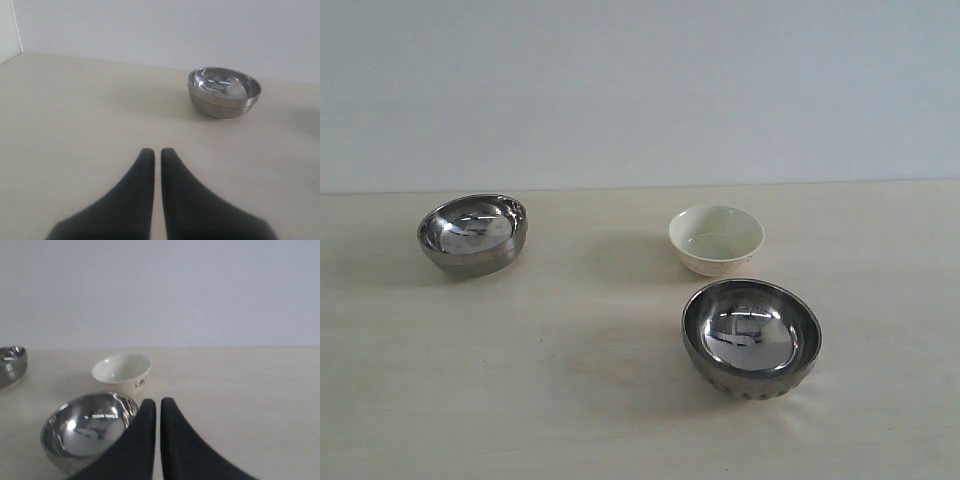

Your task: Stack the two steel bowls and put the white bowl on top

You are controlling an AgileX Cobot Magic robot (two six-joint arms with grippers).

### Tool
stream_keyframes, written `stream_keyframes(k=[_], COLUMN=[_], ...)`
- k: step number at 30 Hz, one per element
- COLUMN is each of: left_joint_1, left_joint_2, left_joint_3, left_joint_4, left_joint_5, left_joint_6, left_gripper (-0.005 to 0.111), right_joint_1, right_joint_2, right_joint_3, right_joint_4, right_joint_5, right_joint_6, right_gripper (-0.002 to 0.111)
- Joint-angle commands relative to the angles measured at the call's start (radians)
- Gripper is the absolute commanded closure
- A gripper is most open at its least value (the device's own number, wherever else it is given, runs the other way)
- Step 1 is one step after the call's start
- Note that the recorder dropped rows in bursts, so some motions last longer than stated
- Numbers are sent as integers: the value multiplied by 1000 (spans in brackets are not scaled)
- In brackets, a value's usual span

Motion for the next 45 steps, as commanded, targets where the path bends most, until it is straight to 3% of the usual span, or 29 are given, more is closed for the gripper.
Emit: stream_keyframes(k=[1,6,13,19,35,45], left_joint_1=[3,3,3,3,3,3], left_joint_2=[-1,-1,-1,-1,-1,-1], left_joint_3=[3,3,3,3,3,3], left_joint_4=[2,2,2,2,2,2], left_joint_5=[0,0,0,0,0,0], left_joint_6=[-3,-3,-3,-3,-3,-3], left_gripper=[102,102,102,102,102,102], right_joint_1=[-6,-6,-6,-6,-6,-6], right_joint_2=[-5,-5,-5,-5,-5,-5], right_joint_3=[0,0,0,0,0,0], right_joint_4=[0,0,40,40,18,-28], right_joint_5=[-166,-399,-766,-979,-1020,-1010], right_joint_6=[41,68,470,573,778,793], right_gripper=[108,108,108,108,108,108])
